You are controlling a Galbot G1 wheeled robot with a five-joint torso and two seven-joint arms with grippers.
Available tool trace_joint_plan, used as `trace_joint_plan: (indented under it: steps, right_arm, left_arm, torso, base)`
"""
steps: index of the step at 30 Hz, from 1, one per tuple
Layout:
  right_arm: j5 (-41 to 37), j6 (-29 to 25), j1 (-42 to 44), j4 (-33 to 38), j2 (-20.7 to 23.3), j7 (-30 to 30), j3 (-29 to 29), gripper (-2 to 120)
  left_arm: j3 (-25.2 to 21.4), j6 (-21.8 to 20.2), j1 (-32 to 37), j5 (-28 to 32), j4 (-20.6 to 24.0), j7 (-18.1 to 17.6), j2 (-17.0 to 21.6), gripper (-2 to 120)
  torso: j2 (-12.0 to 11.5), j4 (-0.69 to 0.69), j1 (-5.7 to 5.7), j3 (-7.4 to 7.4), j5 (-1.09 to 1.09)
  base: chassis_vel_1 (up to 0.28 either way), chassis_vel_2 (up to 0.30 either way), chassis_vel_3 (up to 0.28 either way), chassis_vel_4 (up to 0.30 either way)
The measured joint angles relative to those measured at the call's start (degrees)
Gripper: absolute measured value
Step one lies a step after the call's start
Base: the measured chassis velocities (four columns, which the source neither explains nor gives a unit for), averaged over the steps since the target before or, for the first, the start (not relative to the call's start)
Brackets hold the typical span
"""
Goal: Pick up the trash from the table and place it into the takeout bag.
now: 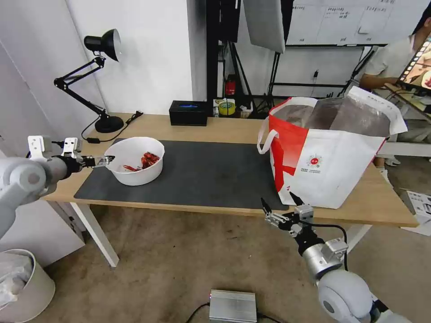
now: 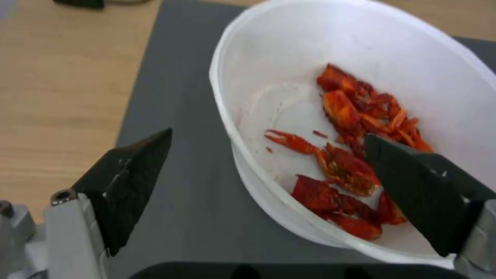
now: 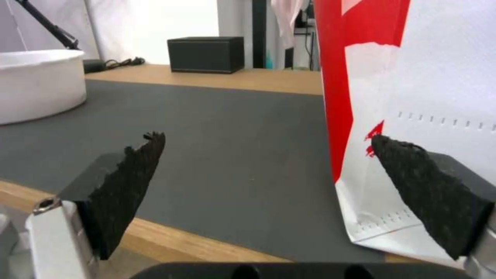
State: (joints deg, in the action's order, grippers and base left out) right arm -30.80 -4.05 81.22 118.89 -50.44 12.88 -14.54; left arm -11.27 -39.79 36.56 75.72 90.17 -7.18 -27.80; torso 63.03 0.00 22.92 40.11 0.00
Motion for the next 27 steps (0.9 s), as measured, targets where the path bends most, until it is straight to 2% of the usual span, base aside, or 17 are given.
trace_joint_plan:
  steps: [1, 4, 8, 16, 27]
  right_arm:
    - [0.0, 0.0, 0.0, 0.0, 0.0, 0.0, 0.0, 100]
    - [0.0, 0.0, 0.0, 0.0, 0.0, 0.0, 0.0, 100]
    - [0.0, 0.0, 0.0, 0.0, 0.0, 0.0, 0.0, 100]
    - [0.0, 0.0, 0.0, 0.0, 0.0, 0.0, 0.0, 100]
    - [0.0, 0.0, 0.0, -0.01, 0.0, 0.0, 0.0, 100]
  left_arm:
    - [0.0, 0.0, 0.0, 0.0, 0.0, 0.0, 0.0, 100]
    - [4.43, -2.71, -5.41, 2.76, -3.45, -4.02, -1.71, 100]
    - [7.38, -2.9, -9.12, 4.88, -5.89, -6.53, -2.75, 100]
    - [11.08, -2.86, -12.08, 6.2, -8.36, -11.03, -4.11, 100]
    - [12.21, -2.55, -12.07, 5.9, -10.46, -11.66, -5.4, 100]
  torso:
    - [0.0, 0.0, 0.0, 0.0, 0.0]
    - [0.0, 0.0, 0.0, 0.0, -0.01]
    - [-0.01, 0.0, 0.0, 0.0, 0.01]
    - [0.0, 0.0, 0.0, 0.0, 0.0]
    - [0.0, 0.0, 0.0, 0.0, 0.0]
  base:
    - [0.0, 0.0, 0.0, 0.0]
    - [0.0, 0.0, 0.0, 0.0]
    - [0.0, 0.0, 0.0, 0.0]
    - [0.0, 0.0, 0.0, 0.0]
    - [0.0, 0.0, 0.0, 0.0]
